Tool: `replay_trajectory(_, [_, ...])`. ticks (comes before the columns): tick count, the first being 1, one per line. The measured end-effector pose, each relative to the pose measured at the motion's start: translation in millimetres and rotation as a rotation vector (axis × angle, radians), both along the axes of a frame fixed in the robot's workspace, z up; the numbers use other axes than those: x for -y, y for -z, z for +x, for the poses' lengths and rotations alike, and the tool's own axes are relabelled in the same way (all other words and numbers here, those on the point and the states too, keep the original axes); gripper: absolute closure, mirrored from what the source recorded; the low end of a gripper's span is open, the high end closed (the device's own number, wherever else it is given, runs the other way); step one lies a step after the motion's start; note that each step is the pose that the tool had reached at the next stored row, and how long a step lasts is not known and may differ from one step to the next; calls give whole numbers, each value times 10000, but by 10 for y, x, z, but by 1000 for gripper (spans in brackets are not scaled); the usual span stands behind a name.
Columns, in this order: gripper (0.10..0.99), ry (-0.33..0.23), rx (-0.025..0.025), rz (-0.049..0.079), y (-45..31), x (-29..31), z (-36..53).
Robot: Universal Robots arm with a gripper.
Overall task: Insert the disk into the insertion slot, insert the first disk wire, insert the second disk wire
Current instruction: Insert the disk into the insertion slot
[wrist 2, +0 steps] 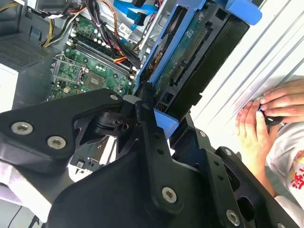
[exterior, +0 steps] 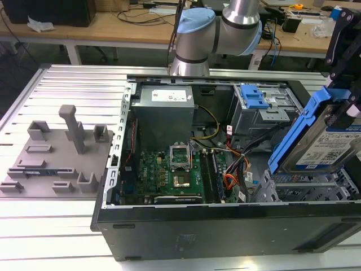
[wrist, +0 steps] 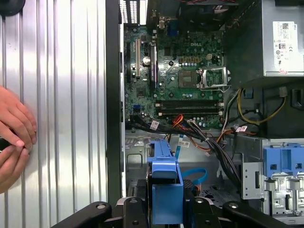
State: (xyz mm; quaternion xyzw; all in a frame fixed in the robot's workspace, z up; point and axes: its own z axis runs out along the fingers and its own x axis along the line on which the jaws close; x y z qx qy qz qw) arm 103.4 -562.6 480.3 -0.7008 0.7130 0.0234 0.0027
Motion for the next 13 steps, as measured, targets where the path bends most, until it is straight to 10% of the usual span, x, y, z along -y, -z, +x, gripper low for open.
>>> replay_trajectory(13, [722, 1, 4, 110, 3, 0, 14])
